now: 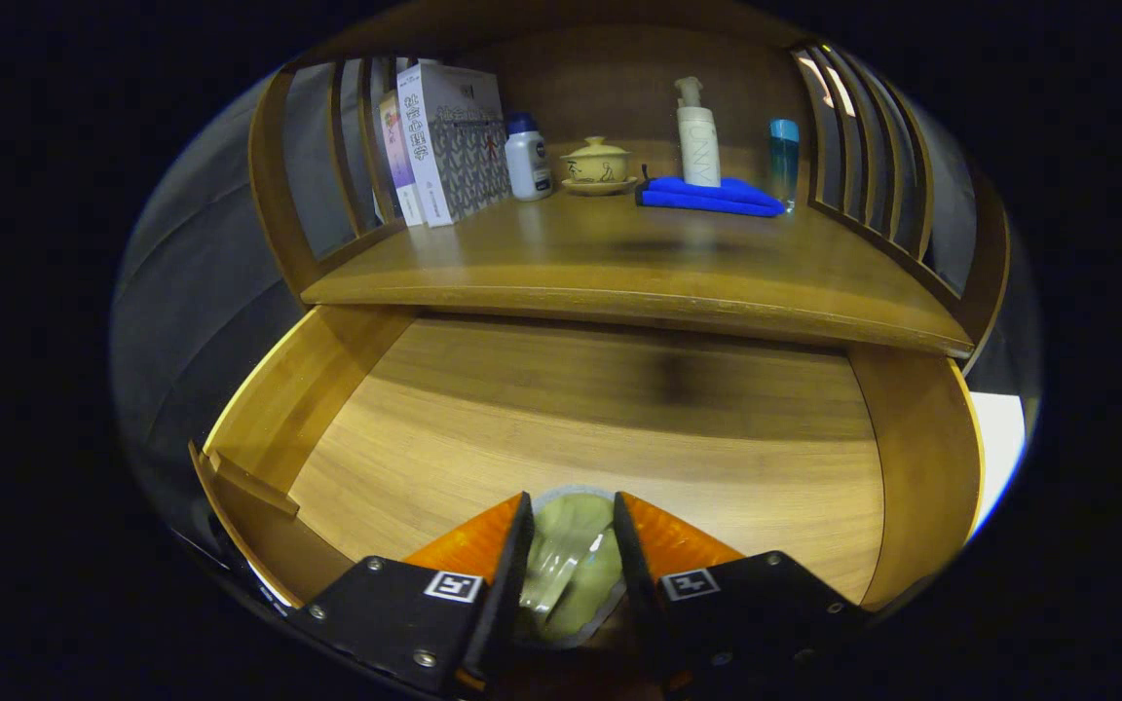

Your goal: Pull open the drawer, take out the items inside it, and place them on the countertop above the cabinet.

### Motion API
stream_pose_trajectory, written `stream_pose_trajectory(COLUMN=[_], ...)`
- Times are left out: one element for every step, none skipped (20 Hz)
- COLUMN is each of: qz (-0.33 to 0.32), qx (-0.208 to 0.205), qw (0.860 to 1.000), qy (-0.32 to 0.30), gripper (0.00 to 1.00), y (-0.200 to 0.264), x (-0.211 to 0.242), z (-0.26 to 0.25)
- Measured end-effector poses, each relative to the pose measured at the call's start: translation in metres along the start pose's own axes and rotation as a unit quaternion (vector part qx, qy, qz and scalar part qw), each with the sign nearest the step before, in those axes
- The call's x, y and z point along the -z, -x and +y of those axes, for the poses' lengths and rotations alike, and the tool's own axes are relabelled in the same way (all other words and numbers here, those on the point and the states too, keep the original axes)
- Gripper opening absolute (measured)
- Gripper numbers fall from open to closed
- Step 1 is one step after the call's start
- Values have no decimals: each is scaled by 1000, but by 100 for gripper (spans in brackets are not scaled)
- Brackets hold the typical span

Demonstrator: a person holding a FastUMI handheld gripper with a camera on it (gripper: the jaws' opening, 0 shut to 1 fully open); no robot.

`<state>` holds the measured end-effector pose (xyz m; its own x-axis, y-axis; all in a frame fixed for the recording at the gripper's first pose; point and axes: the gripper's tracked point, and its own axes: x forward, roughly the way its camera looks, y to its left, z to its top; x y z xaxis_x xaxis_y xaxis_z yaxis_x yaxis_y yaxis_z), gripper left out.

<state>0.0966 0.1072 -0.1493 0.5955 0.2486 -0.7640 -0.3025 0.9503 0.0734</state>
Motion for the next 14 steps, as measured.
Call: stream_pose_trajectory(qz=[0,-3,-6,-10,-14,-25,-38,-47,-51,-55,-59,-64,-71,-81], qx=[-1,0,2,-2,-4,-8,-11,-14,-18,-22,-24,-26,-25,-23], qw=[1000,1000,1000,1000,1000,999,999,999,999,998,998,998,997,996], qy=[0,2,5,10,17,22,22,16,8,0,-5,-8,-9,-4], gripper=[48,41,38,28,27,25,24,24,24,24,24,24,24,24], y=[0,-1,-2,-1,1,2,4,4,5,6,7,9,12,17], x=[-1,-2,-3,-3,-4,-7,-10,-12,-13,-14,-16,-17,-21,-26], z=[0,-1,-3,-2,-1,0,1,1,2,2,3,2,2,2])
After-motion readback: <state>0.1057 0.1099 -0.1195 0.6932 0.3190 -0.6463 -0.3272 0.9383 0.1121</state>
